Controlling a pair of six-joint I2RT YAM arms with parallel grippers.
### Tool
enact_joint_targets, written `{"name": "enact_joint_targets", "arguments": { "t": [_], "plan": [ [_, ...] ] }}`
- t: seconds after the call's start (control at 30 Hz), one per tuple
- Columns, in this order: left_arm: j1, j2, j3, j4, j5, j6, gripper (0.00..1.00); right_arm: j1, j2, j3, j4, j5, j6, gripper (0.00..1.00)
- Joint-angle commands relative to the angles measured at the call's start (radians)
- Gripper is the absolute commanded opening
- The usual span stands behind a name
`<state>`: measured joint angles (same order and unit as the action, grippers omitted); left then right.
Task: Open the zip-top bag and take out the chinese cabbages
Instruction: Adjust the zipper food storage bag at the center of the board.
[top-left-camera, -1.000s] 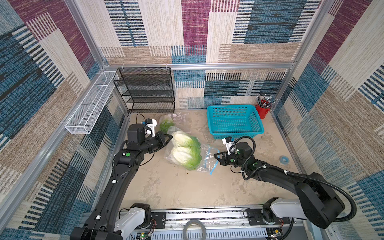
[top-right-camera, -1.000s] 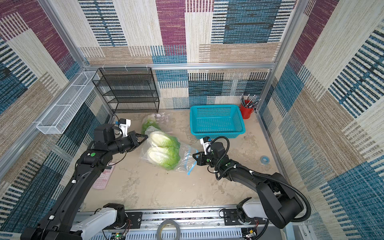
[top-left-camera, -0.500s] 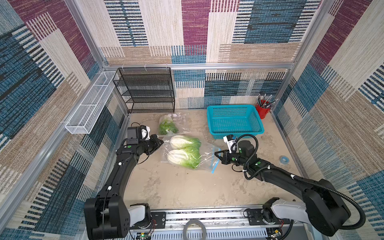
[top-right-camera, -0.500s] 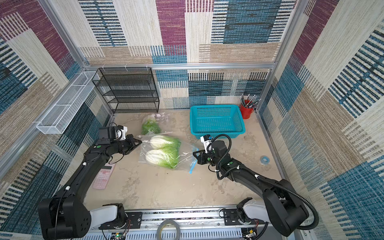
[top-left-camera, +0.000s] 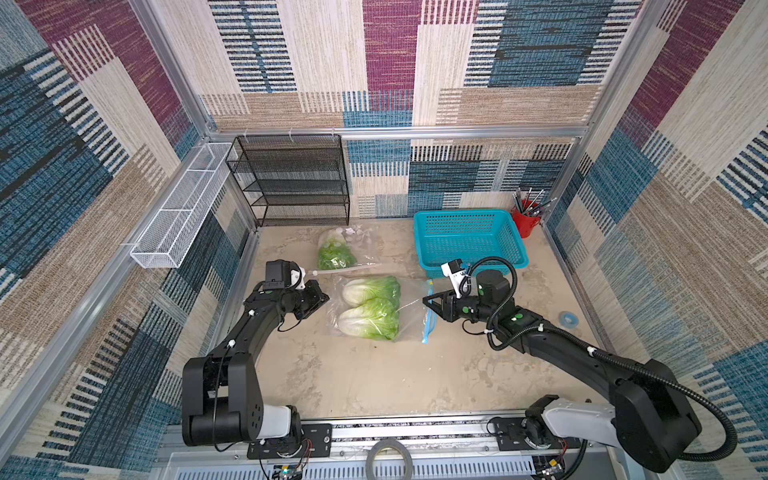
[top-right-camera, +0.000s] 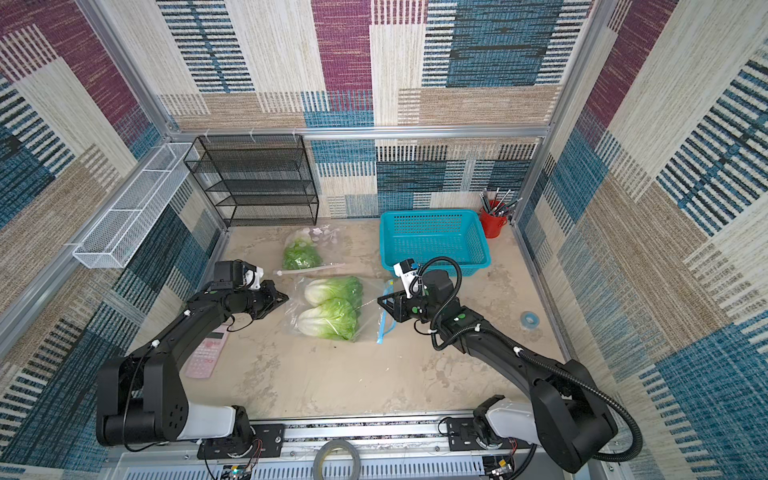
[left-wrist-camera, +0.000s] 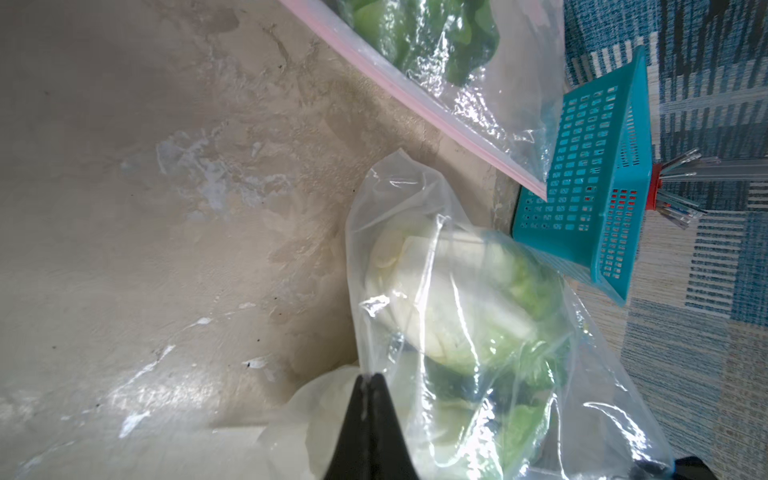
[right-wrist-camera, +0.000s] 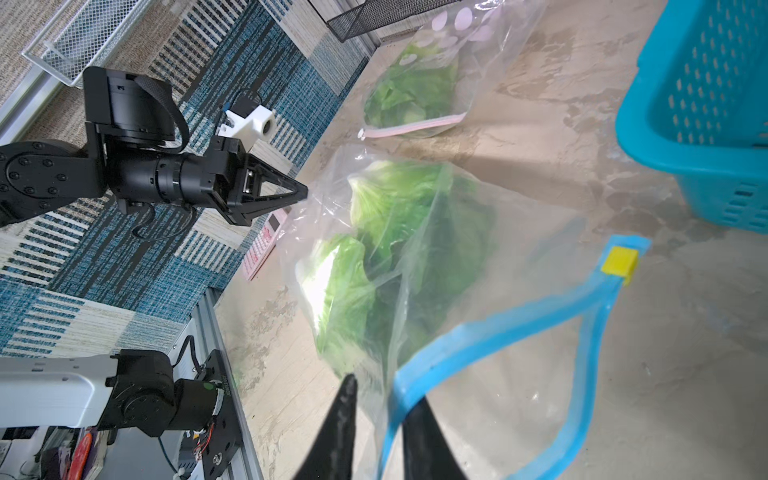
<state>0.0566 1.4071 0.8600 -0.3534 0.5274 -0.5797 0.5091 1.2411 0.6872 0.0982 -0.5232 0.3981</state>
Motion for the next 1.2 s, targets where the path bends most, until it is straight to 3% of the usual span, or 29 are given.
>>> {"name": "enact_joint_targets", "arguments": {
  "t": [0.0,0.1,0.23,0.33,0.5,0.67,1.17],
  "plan": [
    [0.002,0.008,-0.017,0.051,0.007,0.008,0.00,-0.002,-0.014,0.017,-0.020,-0.025,-0.031,0.38],
    [0.002,0.010,-0.031,0.057,0.003,0.007,0.00,-0.010,-0.034,0.013,-0.034,-0.021,-0.033,0.46],
    [0.002,0.012,-0.036,0.049,-0.008,0.018,0.00,-0.030,-0.081,-0.013,-0.029,-0.020,-0.021,0.47],
    [0.002,0.016,-0.035,0.045,-0.017,0.023,0.00,-0.041,-0.113,-0.030,-0.028,-0.021,-0.009,0.42],
    [0.002,0.030,-0.034,0.042,-0.025,0.028,0.00,-0.056,-0.150,-0.060,-0.026,-0.012,0.007,0.22],
    [0.002,0.039,-0.033,0.041,-0.025,0.030,0.00,-0.078,-0.130,-0.096,0.002,-0.023,0.032,0.10],
    [0.002,0.040,-0.038,0.044,0.002,0.021,0.00,-0.088,0.097,-0.069,0.156,-0.159,0.059,0.08]
  ]
}}
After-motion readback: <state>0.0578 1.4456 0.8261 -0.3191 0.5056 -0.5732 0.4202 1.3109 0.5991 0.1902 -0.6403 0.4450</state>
